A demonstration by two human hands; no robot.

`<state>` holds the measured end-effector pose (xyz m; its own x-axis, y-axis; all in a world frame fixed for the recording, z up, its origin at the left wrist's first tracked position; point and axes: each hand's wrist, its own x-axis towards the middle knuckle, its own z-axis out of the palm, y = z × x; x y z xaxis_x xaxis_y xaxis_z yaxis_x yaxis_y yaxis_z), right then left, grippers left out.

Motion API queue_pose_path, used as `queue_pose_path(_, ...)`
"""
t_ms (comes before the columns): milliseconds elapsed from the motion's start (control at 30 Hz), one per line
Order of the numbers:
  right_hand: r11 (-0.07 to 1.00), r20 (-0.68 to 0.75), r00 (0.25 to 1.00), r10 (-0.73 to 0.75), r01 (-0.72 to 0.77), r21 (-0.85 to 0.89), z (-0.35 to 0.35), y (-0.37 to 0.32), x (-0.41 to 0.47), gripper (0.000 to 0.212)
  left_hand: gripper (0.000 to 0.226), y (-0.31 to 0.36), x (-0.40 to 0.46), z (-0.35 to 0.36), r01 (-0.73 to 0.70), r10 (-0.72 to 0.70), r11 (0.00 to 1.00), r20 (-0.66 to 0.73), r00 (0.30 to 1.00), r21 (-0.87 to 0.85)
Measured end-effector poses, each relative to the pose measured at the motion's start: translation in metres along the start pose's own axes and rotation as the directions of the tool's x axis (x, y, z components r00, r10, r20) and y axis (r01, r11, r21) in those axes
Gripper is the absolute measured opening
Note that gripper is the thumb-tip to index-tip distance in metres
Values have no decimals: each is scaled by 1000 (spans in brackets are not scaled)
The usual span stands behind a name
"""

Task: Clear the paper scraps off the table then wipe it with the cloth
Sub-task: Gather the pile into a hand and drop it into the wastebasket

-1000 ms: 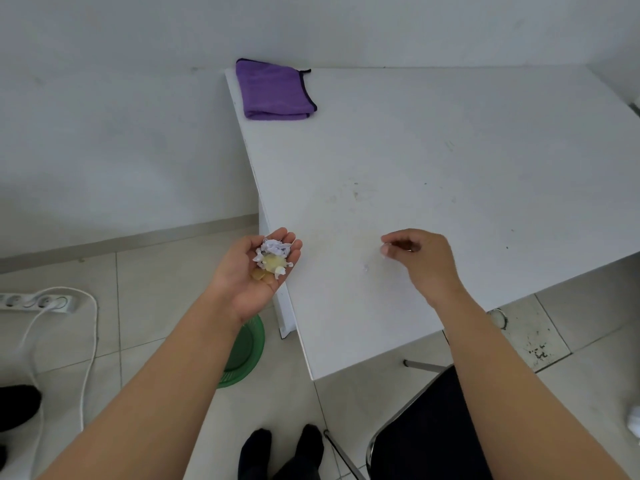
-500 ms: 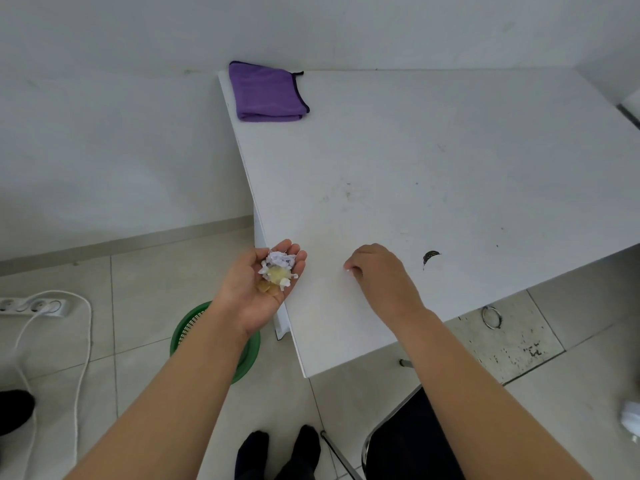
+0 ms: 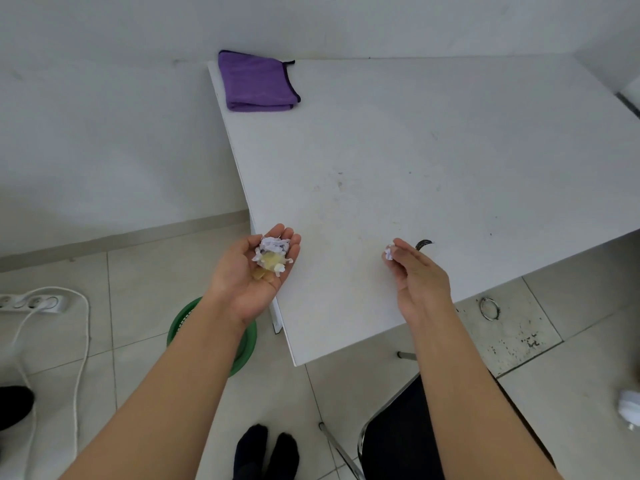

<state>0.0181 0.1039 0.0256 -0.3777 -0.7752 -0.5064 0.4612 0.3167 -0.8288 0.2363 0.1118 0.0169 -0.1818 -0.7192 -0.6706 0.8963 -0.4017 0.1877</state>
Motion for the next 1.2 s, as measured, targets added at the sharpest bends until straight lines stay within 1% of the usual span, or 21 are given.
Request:
queue_pose_path(133, 995, 96, 995, 40, -49, 84, 18, 2, -20, 15, 43, 1, -4, -2, -11, 12, 1000, 29, 1000, -24)
queue_pose_path(233, 989, 182, 982, 51, -75, 125, 41, 10, -42, 14, 35, 8, -8, -7, -22, 24, 999, 58, 998, -35)
queue_pose_path(333, 988, 247, 966, 76, -106, 109, 67, 27, -71, 14, 32, 19, -13, -19, -29, 33, 998, 73, 997, -56)
queue_pose_path(433, 984, 304, 947, 100, -140, 114, 92, 49, -97, 13, 33, 35, -14, -38, -22, 25, 999, 80, 996, -43)
queue_pose_path(533, 983, 384, 917, 104, -154, 101, 114, 81, -117, 14, 37, 56, -12, -67, -41, 43, 999, 78, 996, -25)
queue_pose_path(600, 985, 416, 901, 122, -160, 57, 128, 110, -126, 15, 34, 68, -8, -91, -50, 50, 999, 67, 997, 7)
queue_pose_path(700, 979, 401, 895, 196, -203, -25, 138, 163, -126, 18, 32, 82, 6, -135, -54, 53, 998, 28, 998, 32)
queue_pose_path(833, 953, 323, 897, 303, -289, -90, 132, 238, -102, 15, 33, 87, 34, -200, -25, 26, 1000, -64, 998, 14)
queue_pose_path(967, 922, 226, 895, 385, -367, -122, 116, 309, -73, 13, 32, 77, 70, -262, 17, -15, 1000, -148, 989, 14)
queue_pose_path(1133, 908, 112, 913, 392, -364, -207, 102, 385, -37, 17, 31, 56, 114, -320, 56, -51, 998, -215, 975, 18)
queue_pose_path(1200, 913, 105, 923, 371, -341, -225, 99, 407, -25, 20, 30, 49, 129, -336, 59, -56, 998, -231, 971, 8)
